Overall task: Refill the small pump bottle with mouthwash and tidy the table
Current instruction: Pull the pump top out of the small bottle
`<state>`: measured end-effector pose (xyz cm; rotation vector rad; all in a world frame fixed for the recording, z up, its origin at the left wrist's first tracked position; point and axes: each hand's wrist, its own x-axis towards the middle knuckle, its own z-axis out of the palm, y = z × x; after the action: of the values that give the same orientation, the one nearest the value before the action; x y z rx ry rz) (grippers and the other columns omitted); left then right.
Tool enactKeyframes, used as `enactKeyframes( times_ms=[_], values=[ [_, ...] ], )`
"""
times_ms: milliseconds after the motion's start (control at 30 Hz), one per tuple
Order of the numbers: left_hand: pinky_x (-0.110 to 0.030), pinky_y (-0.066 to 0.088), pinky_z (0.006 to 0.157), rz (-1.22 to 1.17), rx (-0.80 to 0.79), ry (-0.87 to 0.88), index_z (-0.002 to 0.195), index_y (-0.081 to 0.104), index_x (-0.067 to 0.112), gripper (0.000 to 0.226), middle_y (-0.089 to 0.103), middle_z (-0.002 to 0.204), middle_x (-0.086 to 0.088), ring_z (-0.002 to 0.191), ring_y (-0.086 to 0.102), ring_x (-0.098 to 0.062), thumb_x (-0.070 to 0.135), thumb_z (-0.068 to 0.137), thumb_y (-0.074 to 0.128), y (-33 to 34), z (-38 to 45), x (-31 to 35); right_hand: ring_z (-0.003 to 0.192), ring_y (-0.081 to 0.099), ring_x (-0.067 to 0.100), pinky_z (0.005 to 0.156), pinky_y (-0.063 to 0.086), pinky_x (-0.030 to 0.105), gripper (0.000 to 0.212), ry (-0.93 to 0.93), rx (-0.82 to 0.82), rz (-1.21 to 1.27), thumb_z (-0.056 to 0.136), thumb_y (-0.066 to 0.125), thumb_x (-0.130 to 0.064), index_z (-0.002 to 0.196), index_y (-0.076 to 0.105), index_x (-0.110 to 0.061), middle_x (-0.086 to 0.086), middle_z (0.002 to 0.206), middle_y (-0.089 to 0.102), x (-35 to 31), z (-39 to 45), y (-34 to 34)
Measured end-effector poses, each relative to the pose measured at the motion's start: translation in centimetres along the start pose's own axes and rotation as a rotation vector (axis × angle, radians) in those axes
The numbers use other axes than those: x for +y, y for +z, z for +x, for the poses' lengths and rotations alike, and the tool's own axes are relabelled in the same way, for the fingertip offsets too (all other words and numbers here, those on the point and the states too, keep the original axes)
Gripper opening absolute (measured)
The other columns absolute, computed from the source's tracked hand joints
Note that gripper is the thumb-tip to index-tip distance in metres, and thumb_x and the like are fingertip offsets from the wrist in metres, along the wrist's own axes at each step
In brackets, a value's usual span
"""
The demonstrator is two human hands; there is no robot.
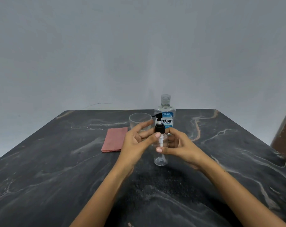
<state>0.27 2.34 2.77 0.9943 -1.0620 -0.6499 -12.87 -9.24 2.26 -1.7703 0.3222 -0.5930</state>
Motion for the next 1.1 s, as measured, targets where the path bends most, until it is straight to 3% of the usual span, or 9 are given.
enactKeyframes(
  times_ms=[133,267,333,467,567,800,1100],
  values=[
    [-0.017,0.052,0.076,0.016,0.151,0.065,0.109,0.065,0.013,0.039,0.075,0.096,-0.003,0.096,0.07,-0.015,0.019,0.071,0.075,-0.6,0.2,-0.1,0.099,0.07,0.021,0.082,0.055,0.027,0.055,-0.009,-0.019,0.047,0.07,0.079,-0.004,0.118,0.053,-0.007,0.007,0.105,0.072,-0.2,-0.1,-0.1],
    [-0.019,0.052,0.082,-0.008,0.068,0.031,0.119,0.061,0.017,0.048,0.072,0.109,0.002,0.107,0.065,-0.013,0.017,0.073,0.075,-0.4,0.3,-0.4,0.101,0.068,0.022,0.085,0.054,0.03,0.049,-0.009,-0.058,-0.029,0.071,0.08,-0.008,0.113,0.053,-0.006,0.011,0.11,0.067,0.0,0.0,0.5],
    [-0.018,0.052,0.081,-0.005,0.05,0.05,0.112,0.066,0.02,0.041,0.073,0.105,0.001,0.103,0.067,-0.015,0.017,0.072,0.075,-0.3,0.3,-0.5,0.101,0.067,0.022,0.088,0.055,0.033,0.049,-0.011,-0.05,-0.069,0.07,0.082,-0.011,0.11,0.055,-0.009,0.008,0.109,0.067,0.0,0.0,0.5],
    [-0.02,0.054,0.076,0.05,0.165,0.121,0.097,0.071,0.015,0.036,0.075,0.095,-0.004,0.093,0.07,-0.018,0.018,0.063,0.082,-0.3,0.1,-0.3,0.1,0.068,0.019,0.089,0.055,0.033,0.051,-0.009,-0.05,-0.136,0.066,0.085,-0.013,0.109,0.057,-0.016,0.003,0.107,0.069,0.1,0.1,0.3],
    [-0.023,0.055,0.077,0.069,0.213,0.118,0.1,0.067,0.011,0.041,0.074,0.096,-0.007,0.093,0.07,-0.019,0.016,0.062,0.083,-0.2,0.1,-0.5,0.097,0.068,0.015,0.086,0.056,0.03,0.053,-0.013,-0.052,-0.184,0.064,0.086,-0.015,0.109,0.057,-0.019,0.002,0.107,0.069,0.0,0.2,0.2],
    [-0.031,0.055,0.084,0.063,0.167,0.103,0.106,0.066,0.01,0.044,0.074,0.098,-0.009,0.097,0.069,-0.022,0.015,0.065,0.081,-0.1,0.0,-0.2,0.095,0.069,0.016,0.084,0.057,0.029,0.053,-0.013,-0.063,-0.186,0.065,0.085,-0.014,0.111,0.057,-0.017,0.004,0.105,0.07,0.1,0.2,0.1],
    [-0.017,0.054,0.07,-0.079,0.367,0.196,0.087,0.069,0.011,0.033,0.075,0.085,-0.006,0.083,0.072,-0.018,0.017,0.057,0.083,0.2,0.2,0.5,0.103,0.066,0.023,0.094,0.053,0.038,0.056,0.006,-0.095,-0.223,0.065,0.085,-0.012,0.113,0.056,-0.013,0.011,0.112,0.067,0.0,0.5,-0.6]
  ],
)
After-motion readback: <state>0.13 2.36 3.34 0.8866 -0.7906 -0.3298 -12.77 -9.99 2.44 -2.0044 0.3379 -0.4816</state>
